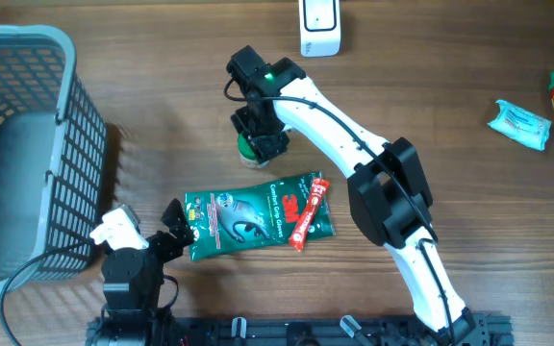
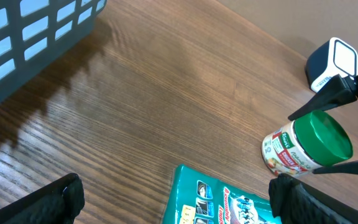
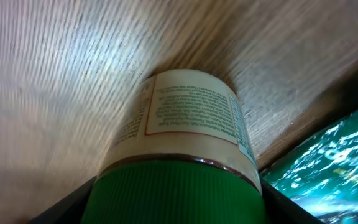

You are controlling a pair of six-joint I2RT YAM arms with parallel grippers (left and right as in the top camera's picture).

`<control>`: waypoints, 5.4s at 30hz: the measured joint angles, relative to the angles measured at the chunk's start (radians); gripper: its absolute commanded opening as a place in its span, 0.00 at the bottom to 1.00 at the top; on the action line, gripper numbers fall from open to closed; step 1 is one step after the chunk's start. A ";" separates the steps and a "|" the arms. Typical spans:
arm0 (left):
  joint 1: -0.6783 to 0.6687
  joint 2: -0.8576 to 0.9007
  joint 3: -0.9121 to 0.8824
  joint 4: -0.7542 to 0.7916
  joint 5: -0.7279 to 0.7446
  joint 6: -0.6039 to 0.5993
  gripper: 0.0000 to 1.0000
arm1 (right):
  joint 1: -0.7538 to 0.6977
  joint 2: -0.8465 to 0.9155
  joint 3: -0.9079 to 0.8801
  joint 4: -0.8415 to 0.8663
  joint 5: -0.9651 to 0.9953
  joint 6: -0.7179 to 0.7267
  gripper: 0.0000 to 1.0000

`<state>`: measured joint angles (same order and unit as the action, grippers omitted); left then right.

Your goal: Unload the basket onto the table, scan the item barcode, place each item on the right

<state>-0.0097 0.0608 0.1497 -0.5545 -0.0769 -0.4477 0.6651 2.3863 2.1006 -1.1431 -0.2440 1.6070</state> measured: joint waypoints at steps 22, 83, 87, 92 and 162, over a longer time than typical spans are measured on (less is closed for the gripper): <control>0.000 0.000 0.000 0.000 0.000 0.000 1.00 | -0.109 -0.053 0.006 -0.272 0.357 -1.369 1.00; 0.000 0.000 0.000 0.000 0.000 0.000 1.00 | -0.352 -0.526 -0.314 -0.465 -0.272 -1.269 0.63; 0.000 0.000 0.000 0.000 0.000 0.000 1.00 | -0.352 -0.558 -0.314 -0.465 -0.272 -1.272 0.63; 0.000 0.000 0.000 0.000 0.000 0.000 1.00 | -0.352 -0.560 -0.314 -0.465 -0.272 -1.272 0.64; 0.000 0.000 0.000 0.000 0.000 0.000 1.00 | -0.352 -0.560 -0.318 -0.220 -0.215 -1.212 0.66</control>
<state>-0.0097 0.0608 0.1497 -0.5545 -0.0769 -0.4477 0.3126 1.8267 1.7828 -1.3632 -0.4587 0.3954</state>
